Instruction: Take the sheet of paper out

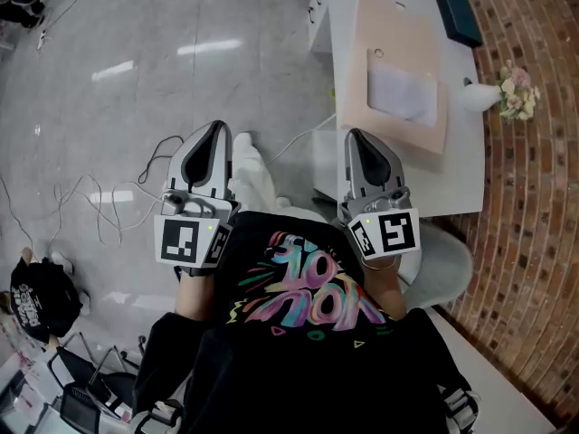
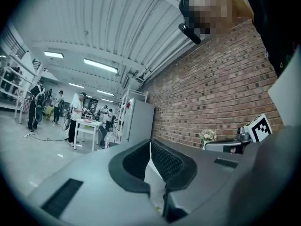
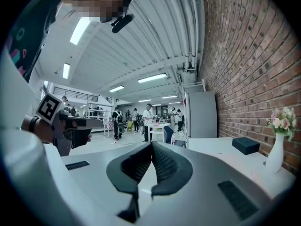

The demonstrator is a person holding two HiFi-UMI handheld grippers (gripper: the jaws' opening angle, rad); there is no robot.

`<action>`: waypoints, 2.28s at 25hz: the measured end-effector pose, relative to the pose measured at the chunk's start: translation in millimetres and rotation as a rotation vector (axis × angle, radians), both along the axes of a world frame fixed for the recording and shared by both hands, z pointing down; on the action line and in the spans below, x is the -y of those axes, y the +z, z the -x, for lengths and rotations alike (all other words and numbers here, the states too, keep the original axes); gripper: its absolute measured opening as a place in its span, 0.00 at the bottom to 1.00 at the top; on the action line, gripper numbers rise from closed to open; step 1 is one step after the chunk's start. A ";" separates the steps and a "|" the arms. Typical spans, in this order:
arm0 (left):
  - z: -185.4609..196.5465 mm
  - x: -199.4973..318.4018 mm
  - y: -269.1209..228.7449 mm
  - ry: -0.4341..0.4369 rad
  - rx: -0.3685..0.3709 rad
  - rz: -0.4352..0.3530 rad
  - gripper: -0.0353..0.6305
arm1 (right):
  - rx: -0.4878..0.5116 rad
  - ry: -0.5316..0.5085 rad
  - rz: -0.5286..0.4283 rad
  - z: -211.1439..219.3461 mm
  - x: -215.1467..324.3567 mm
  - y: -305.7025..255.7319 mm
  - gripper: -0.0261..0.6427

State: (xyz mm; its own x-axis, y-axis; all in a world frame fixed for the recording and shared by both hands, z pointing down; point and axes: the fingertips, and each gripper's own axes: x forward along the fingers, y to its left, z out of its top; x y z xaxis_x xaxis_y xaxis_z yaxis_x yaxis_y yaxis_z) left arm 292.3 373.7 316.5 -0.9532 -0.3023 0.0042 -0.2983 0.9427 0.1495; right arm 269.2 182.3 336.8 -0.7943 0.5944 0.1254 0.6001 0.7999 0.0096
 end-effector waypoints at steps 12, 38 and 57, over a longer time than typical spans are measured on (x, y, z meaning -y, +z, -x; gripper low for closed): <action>177.3 -85.8 -9.6 0.163 0.008 -0.023 0.10 | 0.016 0.172 -0.034 152.6 -74.4 -14.2 0.07; 351.4 77.1 4.0 0.773 -0.025 -0.036 0.10 | -0.073 0.797 -0.033 200.8 60.2 10.0 0.07; 417.8 343.8 -28.7 1.275 0.014 0.032 0.10 | -0.039 1.252 0.025 212.4 239.6 -17.4 0.07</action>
